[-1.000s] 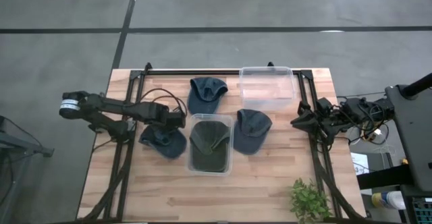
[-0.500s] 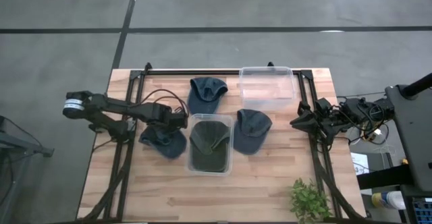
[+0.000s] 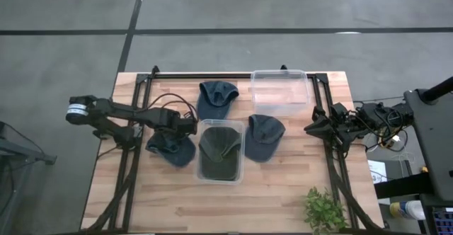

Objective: Pick & Place hat
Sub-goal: Put the bottom left blue cap into the top transparent bin

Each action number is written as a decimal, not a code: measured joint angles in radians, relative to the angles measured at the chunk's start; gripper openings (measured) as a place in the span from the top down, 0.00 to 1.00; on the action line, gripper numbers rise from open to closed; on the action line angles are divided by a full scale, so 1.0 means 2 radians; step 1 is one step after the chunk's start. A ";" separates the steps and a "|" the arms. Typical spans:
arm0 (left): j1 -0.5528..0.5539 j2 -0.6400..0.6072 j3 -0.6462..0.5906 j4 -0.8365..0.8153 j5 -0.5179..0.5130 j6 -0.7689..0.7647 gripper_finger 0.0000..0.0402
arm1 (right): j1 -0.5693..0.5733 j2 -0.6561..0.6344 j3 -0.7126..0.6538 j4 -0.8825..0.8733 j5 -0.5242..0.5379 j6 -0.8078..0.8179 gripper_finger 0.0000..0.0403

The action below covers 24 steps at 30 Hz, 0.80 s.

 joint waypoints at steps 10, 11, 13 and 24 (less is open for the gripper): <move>0.001 0.036 0.000 0.011 0.018 -0.009 0.77 | 0.000 0.000 0.000 0.000 0.000 0.000 0.84; 0.001 0.039 0.000 0.012 0.021 -0.011 0.77 | 0.000 0.000 0.000 0.000 0.000 0.000 0.84; 0.001 0.042 0.001 0.012 0.023 -0.012 0.77 | 0.000 0.000 0.000 0.000 0.000 0.000 0.84; 0.005 0.047 0.001 0.019 0.001 -0.006 0.80 | 0.000 0.000 0.000 -0.001 0.000 0.000 0.84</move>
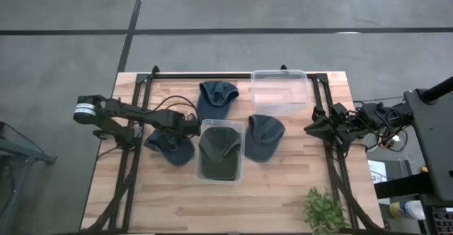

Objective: Pick & Place hat
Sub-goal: Put the bottom left blue cap into the top transparent bin

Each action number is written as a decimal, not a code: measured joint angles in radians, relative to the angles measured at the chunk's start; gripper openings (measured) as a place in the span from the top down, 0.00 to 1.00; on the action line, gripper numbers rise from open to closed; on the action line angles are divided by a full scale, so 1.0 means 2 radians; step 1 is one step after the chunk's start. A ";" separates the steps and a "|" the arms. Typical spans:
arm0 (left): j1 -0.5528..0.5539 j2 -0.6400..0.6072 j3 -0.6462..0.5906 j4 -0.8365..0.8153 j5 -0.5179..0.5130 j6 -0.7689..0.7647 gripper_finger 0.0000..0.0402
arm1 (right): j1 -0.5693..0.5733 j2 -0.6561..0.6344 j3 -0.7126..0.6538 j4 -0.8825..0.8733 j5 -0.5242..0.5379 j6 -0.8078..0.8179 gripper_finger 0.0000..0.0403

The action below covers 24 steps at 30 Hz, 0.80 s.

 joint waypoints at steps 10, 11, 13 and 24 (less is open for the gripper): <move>0.012 -0.002 0.000 0.000 -0.035 0.012 0.97 | 0.000 0.000 0.000 0.000 0.000 0.000 0.84; 0.013 -0.002 0.000 0.000 -0.039 0.013 0.97 | 0.000 0.000 0.000 0.000 0.000 0.000 0.84; 0.018 -0.002 0.000 0.001 -0.051 0.016 0.98 | 0.000 0.000 0.000 0.000 0.000 0.000 0.84; 0.123 -0.039 0.002 0.066 -0.140 0.099 0.99 | 0.000 0.000 0.000 0.000 0.000 0.003 0.84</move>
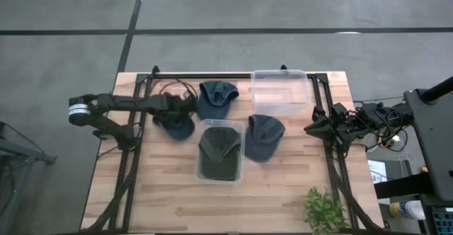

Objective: Pick & Place hat
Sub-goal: Put the bottom left blue cap into the top transparent bin

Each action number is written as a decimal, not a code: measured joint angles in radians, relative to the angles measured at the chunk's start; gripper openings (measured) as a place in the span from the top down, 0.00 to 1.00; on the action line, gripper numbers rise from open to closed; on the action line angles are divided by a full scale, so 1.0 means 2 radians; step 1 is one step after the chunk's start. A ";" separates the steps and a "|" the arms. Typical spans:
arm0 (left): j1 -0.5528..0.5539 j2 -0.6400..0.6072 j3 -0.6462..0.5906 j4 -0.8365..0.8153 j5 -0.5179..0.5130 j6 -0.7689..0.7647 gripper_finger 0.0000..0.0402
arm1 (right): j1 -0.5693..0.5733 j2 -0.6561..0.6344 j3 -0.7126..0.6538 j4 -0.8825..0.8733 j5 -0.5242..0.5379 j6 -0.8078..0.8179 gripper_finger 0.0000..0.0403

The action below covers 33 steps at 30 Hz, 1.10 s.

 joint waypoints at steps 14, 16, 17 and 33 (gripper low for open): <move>0.073 0.000 0.002 0.112 0.003 0.108 0.91 | 0.000 0.000 0.000 0.000 0.000 0.003 0.84; 0.073 0.000 0.002 0.109 0.003 0.109 0.91 | 0.000 0.000 0.000 0.000 0.000 0.003 0.84; 0.073 0.000 -0.001 0.109 0.004 0.109 0.91 | 0.000 0.000 0.000 0.001 0.000 0.003 0.84; 0.073 0.000 -0.004 0.090 -0.006 0.092 0.90 | 0.000 0.000 0.000 0.002 0.000 0.003 0.84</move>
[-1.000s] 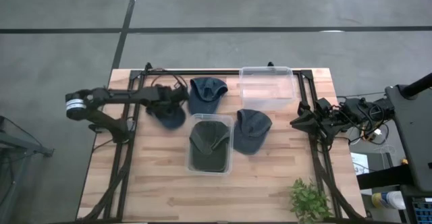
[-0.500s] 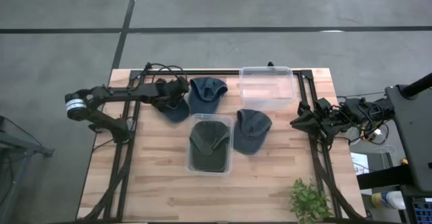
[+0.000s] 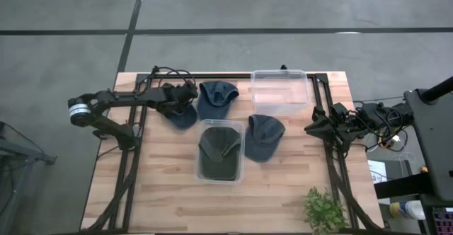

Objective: Pick & Place hat
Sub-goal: Put the bottom left blue cap into the top transparent bin

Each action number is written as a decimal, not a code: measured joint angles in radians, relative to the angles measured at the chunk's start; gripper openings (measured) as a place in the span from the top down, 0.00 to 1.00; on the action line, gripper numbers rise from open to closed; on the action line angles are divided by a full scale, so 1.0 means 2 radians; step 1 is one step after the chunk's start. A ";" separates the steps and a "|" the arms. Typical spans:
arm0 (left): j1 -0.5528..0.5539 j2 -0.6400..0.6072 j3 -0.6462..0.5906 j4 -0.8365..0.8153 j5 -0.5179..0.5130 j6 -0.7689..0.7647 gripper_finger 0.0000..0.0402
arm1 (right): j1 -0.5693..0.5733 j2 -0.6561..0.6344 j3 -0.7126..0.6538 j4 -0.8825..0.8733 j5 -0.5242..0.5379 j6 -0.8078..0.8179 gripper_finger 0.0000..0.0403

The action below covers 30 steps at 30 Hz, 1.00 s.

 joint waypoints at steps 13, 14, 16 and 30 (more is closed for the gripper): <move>0.000 0.000 0.000 0.001 -0.013 0.015 0.90 | 0.000 0.000 0.000 0.001 0.000 0.000 0.84; 0.000 0.000 0.000 0.001 -0.013 0.016 0.90 | 0.000 0.000 0.000 0.001 0.000 0.000 0.84; 0.000 0.000 0.000 0.001 -0.013 0.016 0.90 | 0.000 0.000 0.000 0.001 0.000 0.000 0.84; 0.000 0.000 0.000 0.002 -0.004 0.020 0.84 | 0.000 0.000 0.000 0.001 0.000 -0.001 0.84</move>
